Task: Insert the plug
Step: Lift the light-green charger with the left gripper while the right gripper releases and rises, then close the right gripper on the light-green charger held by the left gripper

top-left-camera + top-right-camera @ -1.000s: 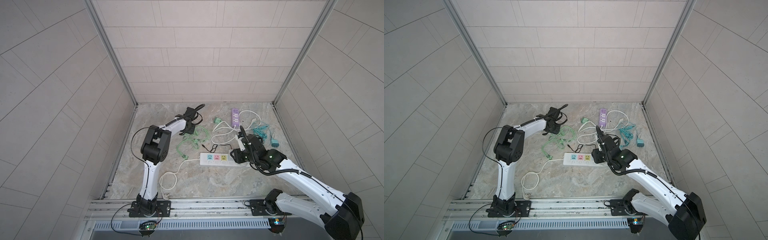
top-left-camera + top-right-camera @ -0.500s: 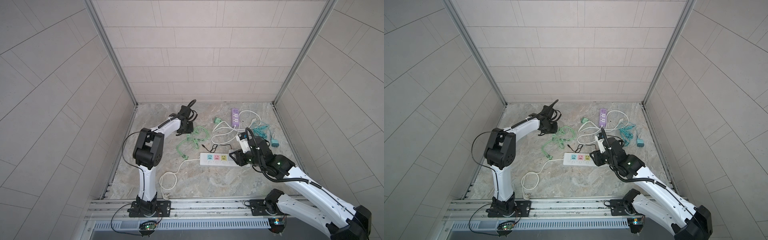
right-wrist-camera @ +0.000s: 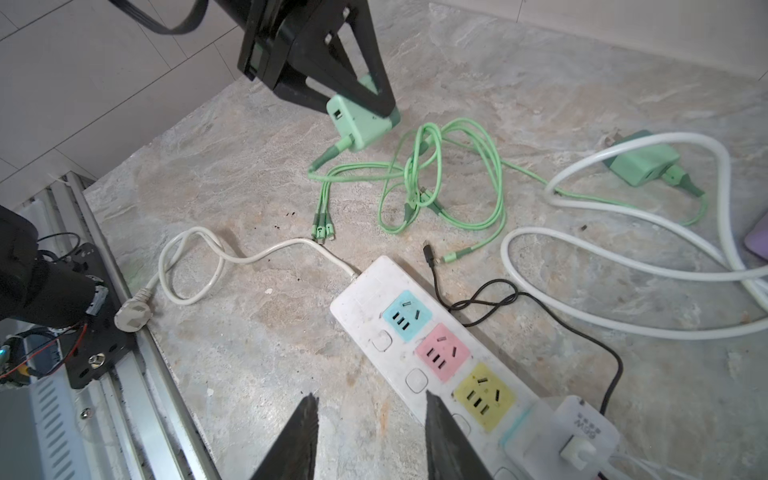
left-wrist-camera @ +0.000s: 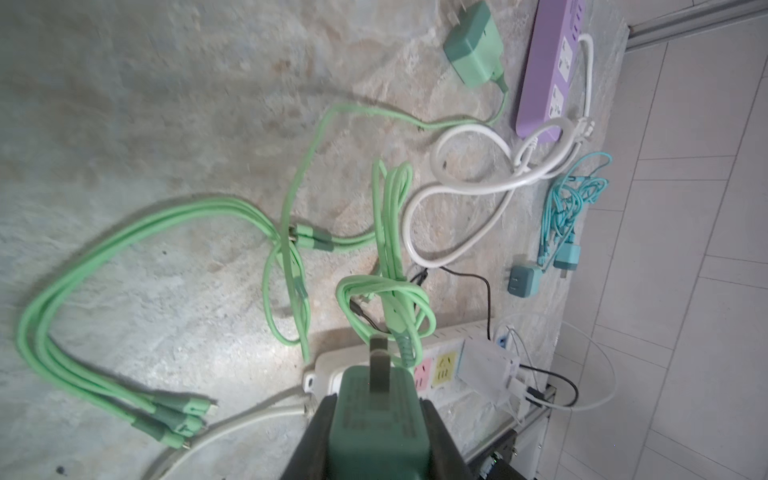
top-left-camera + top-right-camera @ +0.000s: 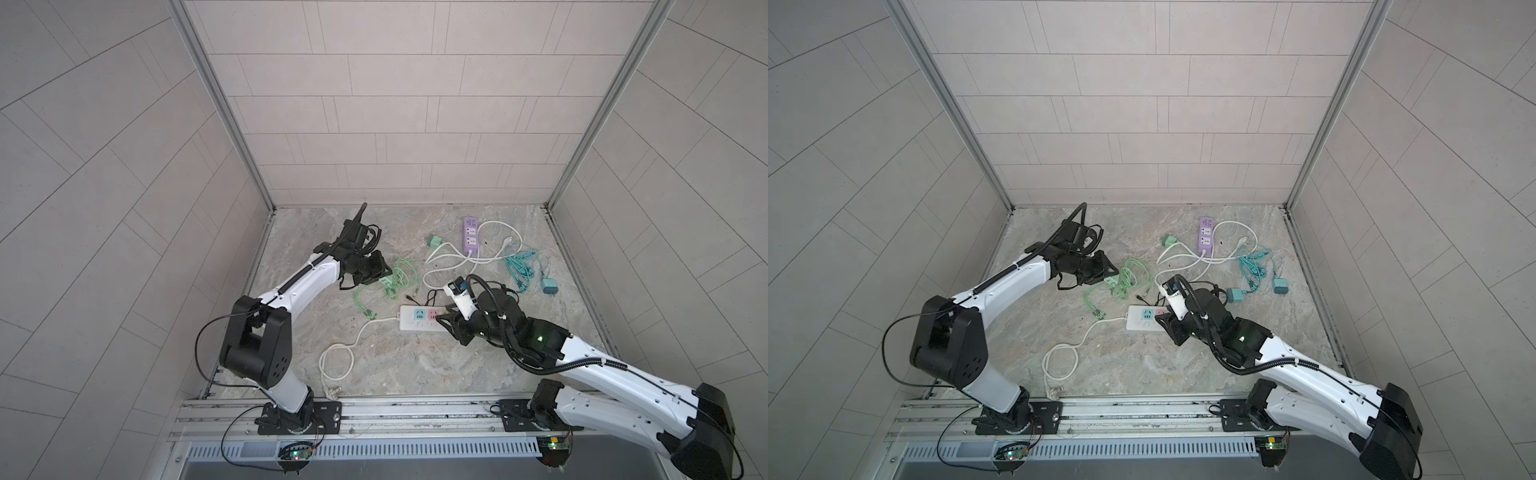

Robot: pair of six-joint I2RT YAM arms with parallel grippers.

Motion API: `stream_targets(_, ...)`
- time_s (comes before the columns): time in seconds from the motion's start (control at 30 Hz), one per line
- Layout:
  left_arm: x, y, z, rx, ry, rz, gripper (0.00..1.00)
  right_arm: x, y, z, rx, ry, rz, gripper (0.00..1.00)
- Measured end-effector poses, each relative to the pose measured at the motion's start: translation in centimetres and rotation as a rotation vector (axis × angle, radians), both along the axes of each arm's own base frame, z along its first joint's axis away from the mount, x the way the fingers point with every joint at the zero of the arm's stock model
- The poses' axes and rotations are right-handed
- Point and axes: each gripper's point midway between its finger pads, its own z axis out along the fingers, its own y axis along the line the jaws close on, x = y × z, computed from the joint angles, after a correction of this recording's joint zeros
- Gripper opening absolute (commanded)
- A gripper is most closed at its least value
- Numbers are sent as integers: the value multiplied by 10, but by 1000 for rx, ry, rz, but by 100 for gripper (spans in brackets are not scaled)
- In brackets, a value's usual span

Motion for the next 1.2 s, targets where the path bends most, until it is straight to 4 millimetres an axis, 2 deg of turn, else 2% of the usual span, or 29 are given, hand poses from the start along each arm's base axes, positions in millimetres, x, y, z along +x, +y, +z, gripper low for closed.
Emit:
stream_targets(0.2,-17,-12,20,-149,-4,49,3,-2,19,5,-70,-136,35,46)
stream_targets(0.43,-24,-21,18,-207,39,67,3,0,45,10,-183,-280,70,48)
stream_targets(0.67,-30,-38,25,-257,51,40,3,7,67,21,-259,-412,84,47)
stream_targets(0.83,-36,-44,25,-293,64,40,3,14,85,13,-335,-469,95,46)
stream_targets(1.0,-41,-46,28,-317,68,40,3,23,91,2,-405,-502,84,45)
stream_targets(1.2,-43,-48,41,-346,45,31,3,35,89,9,-450,-571,24,43)
